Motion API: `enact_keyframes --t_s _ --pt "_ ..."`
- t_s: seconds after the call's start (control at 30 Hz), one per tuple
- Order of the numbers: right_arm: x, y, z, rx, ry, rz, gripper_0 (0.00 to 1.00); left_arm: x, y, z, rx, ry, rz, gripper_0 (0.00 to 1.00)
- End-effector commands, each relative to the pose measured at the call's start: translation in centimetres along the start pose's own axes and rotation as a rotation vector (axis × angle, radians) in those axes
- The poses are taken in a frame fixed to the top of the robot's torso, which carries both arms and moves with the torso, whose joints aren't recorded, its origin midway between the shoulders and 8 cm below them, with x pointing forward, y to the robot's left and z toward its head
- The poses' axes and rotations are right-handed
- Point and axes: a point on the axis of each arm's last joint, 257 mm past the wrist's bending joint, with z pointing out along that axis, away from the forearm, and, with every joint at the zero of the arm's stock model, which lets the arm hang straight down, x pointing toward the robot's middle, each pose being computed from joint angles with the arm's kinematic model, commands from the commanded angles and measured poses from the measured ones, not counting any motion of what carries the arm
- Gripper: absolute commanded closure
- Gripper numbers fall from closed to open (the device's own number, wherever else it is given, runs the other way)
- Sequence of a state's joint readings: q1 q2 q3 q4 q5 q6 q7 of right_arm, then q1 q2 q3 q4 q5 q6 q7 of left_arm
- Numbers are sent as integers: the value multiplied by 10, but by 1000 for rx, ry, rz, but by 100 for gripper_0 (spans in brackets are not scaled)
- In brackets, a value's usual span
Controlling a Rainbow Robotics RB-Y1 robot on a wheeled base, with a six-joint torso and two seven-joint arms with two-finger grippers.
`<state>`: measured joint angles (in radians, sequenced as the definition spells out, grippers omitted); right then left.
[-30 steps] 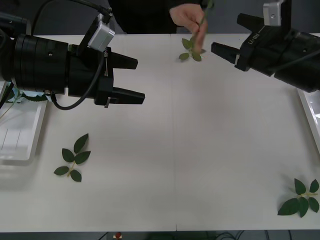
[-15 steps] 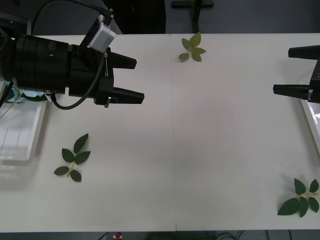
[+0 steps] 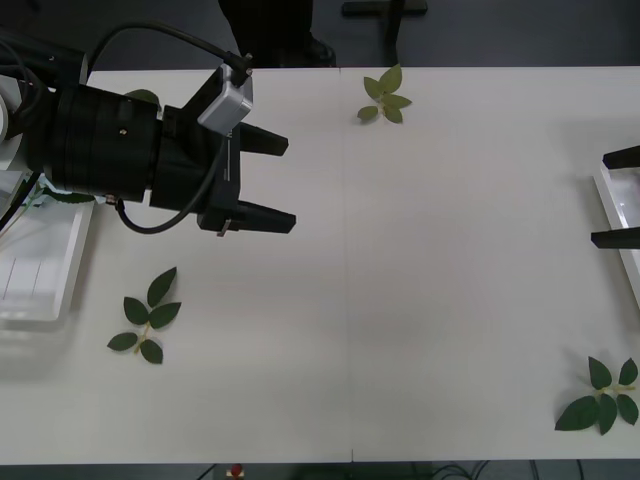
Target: Place the red flowers into the right box and the blue flowers into the left box. If a person shows an open palm, hand one flower to the person first, then continue sorting.
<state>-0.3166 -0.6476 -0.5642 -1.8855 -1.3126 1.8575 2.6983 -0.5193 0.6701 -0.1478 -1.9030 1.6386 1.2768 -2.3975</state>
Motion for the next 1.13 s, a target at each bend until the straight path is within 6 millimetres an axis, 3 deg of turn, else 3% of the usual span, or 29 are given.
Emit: enact_keyframes --t_s 0.03,0.23,0.7,1.13 --pt "5 -10 -11 19 12 1 0 -20 7 -9 -19 -11 57 0" --pt "4 -10 -5 -2 -25 28 0 -16 7 -9 -20 -9 49 0" --pt "-29 -3 5 -37 -140 -5 0 -16 8 -9 -22 -8 48 0" --pt "-30 1 9 -56 -139 -8 0 -16 8 -9 -22 -8 48 0"
